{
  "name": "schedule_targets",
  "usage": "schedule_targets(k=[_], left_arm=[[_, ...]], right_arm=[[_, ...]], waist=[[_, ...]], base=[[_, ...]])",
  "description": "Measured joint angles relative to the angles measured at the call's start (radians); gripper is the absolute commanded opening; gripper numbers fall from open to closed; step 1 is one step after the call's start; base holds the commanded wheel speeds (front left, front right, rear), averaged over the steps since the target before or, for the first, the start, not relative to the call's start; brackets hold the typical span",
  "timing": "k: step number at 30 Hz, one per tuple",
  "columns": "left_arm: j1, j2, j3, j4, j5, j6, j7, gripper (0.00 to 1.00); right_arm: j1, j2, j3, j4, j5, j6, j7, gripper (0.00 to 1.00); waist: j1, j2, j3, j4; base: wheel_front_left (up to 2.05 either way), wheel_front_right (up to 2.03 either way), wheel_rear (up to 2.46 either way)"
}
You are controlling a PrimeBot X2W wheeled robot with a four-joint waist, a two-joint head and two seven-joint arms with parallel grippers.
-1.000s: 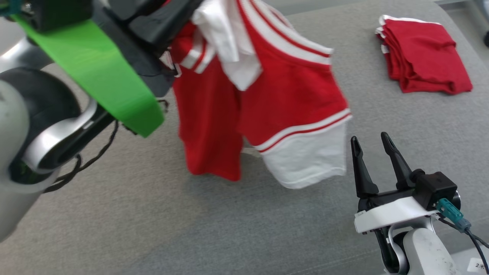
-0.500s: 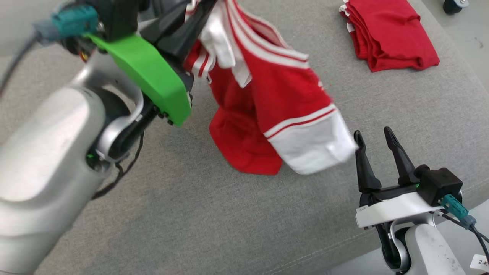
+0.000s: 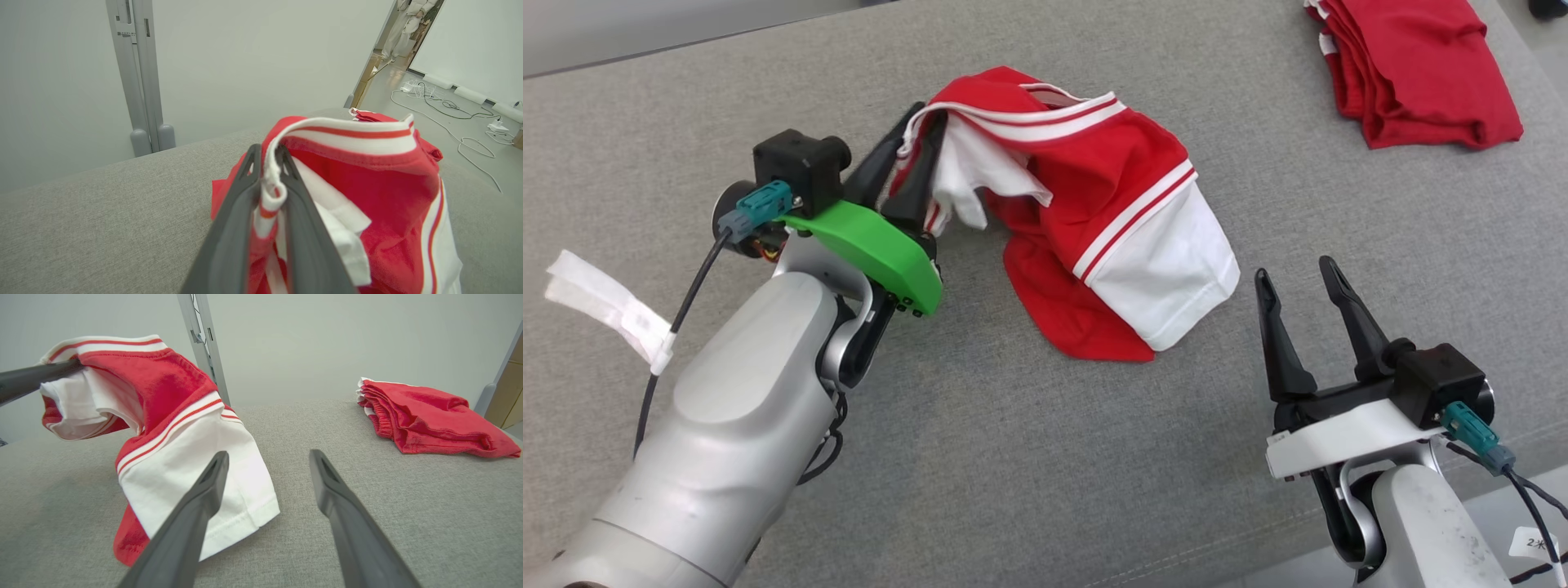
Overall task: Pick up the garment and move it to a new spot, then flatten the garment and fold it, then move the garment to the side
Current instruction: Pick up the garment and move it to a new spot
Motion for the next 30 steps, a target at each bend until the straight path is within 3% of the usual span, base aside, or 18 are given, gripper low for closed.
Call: schedule_targets(k=[6,10,18,30], left_arm=[[0.065,-0.033,0.073,0.032,0.032,0.008,-0.031,1.00],[0.207,-0.036,0.210,-0.110,0.113,0.038,-0.036,1.00],[0.608,-0.089,0.368,-0.365,0.293,0.054,-0.037,1.00],[0.981,-0.180,0.634,-0.504,0.492,0.027,-0.037,1.00]], right_arm=[[0.027,0.000,-0.024,0.012,-0.025,0.000,0.000,1.00],[0.060,0.000,-0.054,0.012,-0.050,0.000,0.000,1.00],[0.160,-0.001,-0.150,-0.001,-0.101,0.000,0.000,1.00],[0.264,-0.001,-0.198,0.002,-0.110,0.000,0.000,1.00]], waist=[[0.0000,0.0000,-0.040,0.021],[0.0000,0.0000,-0.084,0.037],[0.0000,0.0000,-0.185,0.091],[0.0000,0.0000,-0.291,0.232]], base=[[0.00,0.00,0.00],[0.00,0.00,0.00],[0.00,0.00,0.00],[0.00,0.00,0.00]])
